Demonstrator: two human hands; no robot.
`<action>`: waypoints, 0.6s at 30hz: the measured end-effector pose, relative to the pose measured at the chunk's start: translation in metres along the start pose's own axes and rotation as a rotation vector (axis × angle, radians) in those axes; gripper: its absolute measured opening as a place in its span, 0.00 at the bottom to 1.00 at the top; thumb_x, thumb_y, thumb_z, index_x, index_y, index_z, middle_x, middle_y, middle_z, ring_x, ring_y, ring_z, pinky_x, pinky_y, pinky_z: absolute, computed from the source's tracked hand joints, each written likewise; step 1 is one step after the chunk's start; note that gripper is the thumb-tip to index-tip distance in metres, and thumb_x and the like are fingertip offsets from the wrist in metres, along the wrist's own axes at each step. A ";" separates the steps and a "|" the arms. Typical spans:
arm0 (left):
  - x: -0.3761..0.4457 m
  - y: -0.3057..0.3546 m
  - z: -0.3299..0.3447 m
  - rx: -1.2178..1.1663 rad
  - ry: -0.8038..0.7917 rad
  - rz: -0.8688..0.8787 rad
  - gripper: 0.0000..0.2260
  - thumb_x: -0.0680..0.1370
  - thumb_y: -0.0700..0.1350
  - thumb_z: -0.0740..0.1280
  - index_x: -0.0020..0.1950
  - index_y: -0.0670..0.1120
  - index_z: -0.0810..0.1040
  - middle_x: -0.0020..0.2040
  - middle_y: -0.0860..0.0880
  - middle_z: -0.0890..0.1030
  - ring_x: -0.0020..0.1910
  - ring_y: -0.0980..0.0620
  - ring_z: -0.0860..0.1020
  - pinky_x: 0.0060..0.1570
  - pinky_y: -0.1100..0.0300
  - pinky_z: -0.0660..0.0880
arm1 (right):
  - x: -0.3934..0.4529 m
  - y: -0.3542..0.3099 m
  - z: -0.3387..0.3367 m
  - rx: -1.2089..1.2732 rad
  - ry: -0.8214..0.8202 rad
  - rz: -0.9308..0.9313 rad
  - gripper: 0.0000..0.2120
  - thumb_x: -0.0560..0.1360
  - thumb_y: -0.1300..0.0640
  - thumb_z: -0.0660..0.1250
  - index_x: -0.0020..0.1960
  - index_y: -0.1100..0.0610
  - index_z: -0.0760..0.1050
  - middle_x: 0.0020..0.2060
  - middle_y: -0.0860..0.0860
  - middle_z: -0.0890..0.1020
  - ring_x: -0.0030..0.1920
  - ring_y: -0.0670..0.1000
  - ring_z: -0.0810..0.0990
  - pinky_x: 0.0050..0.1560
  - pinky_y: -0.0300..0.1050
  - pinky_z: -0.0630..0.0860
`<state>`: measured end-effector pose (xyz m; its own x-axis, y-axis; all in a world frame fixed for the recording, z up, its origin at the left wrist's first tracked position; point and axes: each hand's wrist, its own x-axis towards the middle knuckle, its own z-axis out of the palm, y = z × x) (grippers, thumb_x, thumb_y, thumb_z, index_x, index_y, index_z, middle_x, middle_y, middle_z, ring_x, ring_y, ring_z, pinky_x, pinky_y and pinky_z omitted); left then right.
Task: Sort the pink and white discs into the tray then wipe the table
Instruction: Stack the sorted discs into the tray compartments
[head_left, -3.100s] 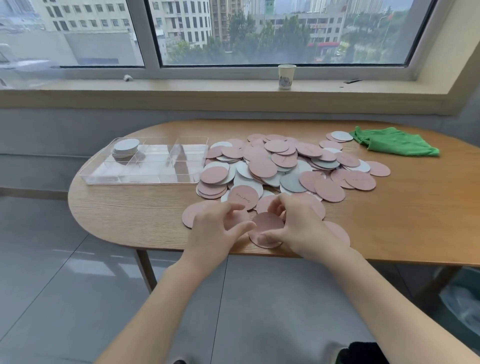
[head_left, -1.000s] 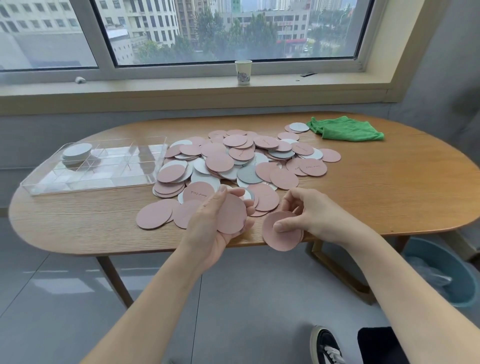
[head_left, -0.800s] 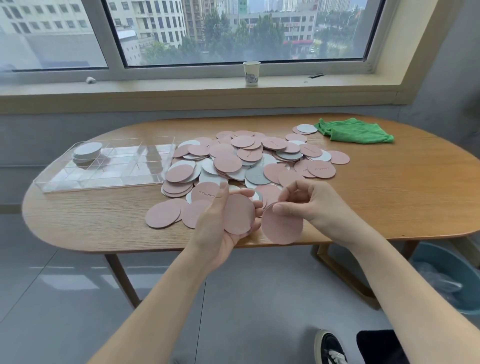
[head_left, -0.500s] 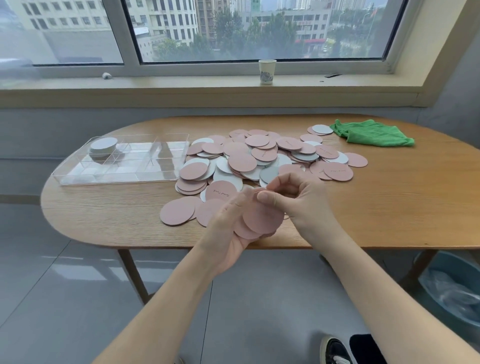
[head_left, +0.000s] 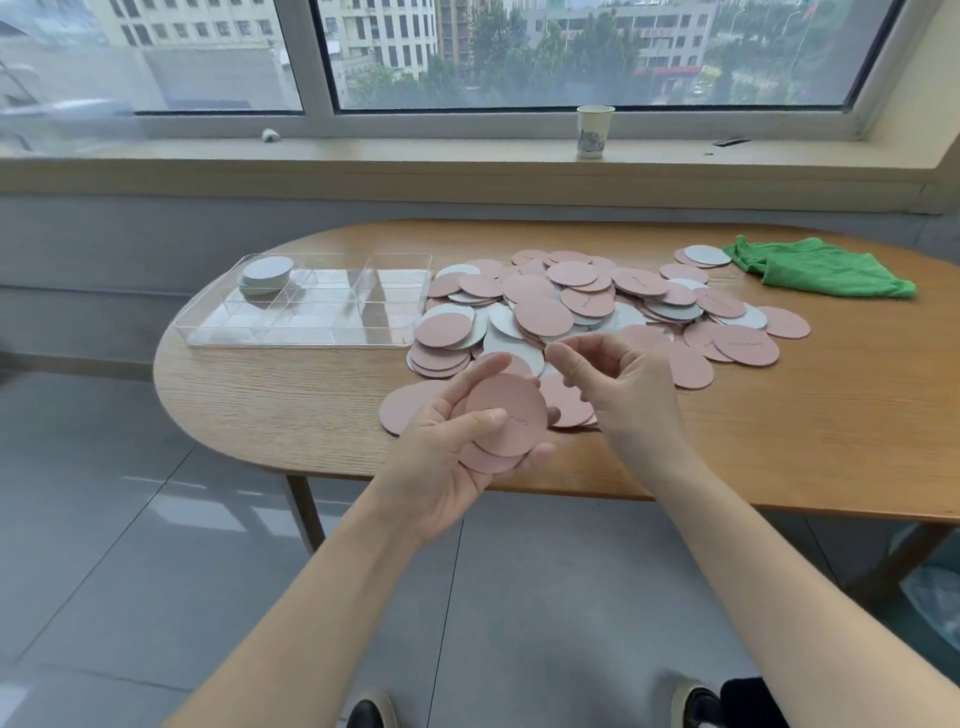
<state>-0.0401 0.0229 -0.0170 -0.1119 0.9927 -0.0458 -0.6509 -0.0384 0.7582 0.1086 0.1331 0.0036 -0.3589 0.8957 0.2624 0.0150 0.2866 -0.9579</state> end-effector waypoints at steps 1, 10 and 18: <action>-0.002 0.005 -0.003 0.014 0.009 0.011 0.23 0.80 0.29 0.61 0.74 0.44 0.73 0.68 0.35 0.79 0.63 0.29 0.79 0.48 0.44 0.82 | 0.002 0.000 0.000 -0.034 -0.003 -0.014 0.05 0.74 0.49 0.75 0.45 0.50 0.83 0.33 0.41 0.83 0.36 0.41 0.79 0.40 0.33 0.73; -0.018 0.034 -0.026 0.075 0.168 0.071 0.10 0.77 0.33 0.63 0.53 0.46 0.76 0.60 0.34 0.83 0.50 0.38 0.82 0.40 0.53 0.73 | 0.008 0.005 0.008 -0.530 -0.178 -0.101 0.07 0.74 0.47 0.76 0.47 0.50 0.83 0.37 0.39 0.82 0.40 0.41 0.78 0.38 0.30 0.69; -0.022 0.040 -0.026 0.098 0.242 0.081 0.12 0.81 0.51 0.63 0.51 0.43 0.80 0.56 0.36 0.83 0.48 0.41 0.80 0.41 0.52 0.71 | 0.008 0.006 0.037 -0.783 -0.426 -0.104 0.35 0.66 0.38 0.79 0.69 0.47 0.74 0.58 0.46 0.77 0.60 0.49 0.72 0.64 0.49 0.71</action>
<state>-0.0837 -0.0033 -0.0027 -0.3446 0.9301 -0.1274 -0.5582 -0.0938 0.8244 0.0714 0.1297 -0.0042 -0.7074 0.6949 0.1290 0.5394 0.6487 -0.5369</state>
